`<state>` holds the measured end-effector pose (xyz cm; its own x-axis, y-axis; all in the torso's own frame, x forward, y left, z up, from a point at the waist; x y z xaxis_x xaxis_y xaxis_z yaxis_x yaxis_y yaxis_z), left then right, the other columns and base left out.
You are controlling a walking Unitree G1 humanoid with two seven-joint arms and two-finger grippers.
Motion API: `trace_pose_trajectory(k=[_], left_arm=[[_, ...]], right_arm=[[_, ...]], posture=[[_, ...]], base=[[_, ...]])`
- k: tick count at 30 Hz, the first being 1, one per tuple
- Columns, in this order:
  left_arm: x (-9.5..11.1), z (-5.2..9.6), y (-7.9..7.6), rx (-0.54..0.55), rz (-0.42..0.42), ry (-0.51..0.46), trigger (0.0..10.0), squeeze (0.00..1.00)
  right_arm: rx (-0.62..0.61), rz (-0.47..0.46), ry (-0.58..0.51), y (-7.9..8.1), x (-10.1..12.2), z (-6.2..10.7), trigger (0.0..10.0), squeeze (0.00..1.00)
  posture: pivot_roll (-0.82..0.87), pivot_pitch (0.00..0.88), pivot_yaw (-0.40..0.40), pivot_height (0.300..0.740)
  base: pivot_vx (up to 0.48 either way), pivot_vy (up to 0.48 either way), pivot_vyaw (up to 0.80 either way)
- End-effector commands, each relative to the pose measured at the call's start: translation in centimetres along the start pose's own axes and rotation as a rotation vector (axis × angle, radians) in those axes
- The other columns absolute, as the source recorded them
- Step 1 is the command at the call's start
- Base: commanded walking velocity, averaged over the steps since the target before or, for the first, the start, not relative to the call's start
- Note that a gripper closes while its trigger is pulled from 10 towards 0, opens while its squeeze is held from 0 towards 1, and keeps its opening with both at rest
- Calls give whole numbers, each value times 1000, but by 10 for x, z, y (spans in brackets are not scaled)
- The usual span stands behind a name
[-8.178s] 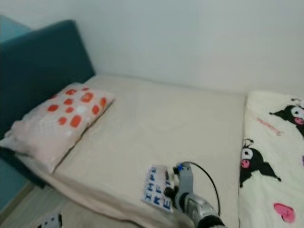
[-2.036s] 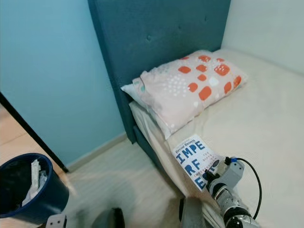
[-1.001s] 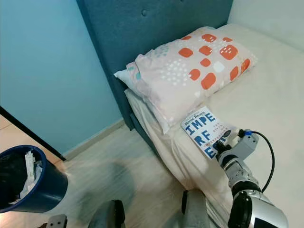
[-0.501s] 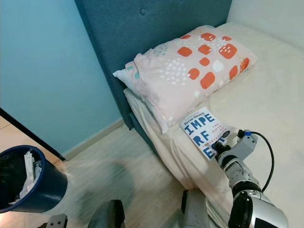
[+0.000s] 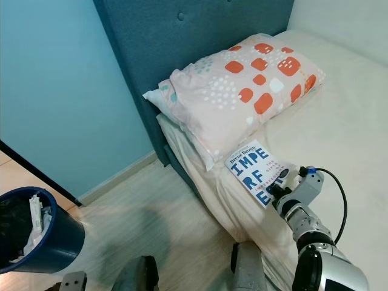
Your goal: Clean up the room
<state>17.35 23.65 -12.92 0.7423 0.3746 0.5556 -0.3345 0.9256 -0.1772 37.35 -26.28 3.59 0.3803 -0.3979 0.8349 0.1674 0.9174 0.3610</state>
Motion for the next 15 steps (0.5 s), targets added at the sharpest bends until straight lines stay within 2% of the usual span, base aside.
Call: trace_pose_trajectory(k=[1, 15], left_arm=[[-15, 3, 6, 19, -7, 47, 10000, 0], [-15, 3, 4, 12, -3, 48, 10000, 0]], right_arm=[[-12, 9, 86, -7, -22, 4, 10000, 0], [-7, 81, 148, -10, -30, 7, 10000, 0]], posture=[[-4, 239, 44, 602], [-5, 242, 45, 602]], base=[[0, 0, 0], [0, 0, 0]])
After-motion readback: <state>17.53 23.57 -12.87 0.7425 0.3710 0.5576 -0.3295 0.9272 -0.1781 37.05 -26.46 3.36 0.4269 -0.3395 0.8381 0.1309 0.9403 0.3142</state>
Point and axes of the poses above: a point about 5 cm out from each wrist's last joint towards the gripper, its own z axis pointing back from the gripper into the wrist, its own x axis along the axis of the wrist's last joint, y = z × x, the point moved 5 cm from there along -z, pointing out of the wrist towards the gripper, and after that the axes turned 12 degrees about z, right-handed, at the moved point
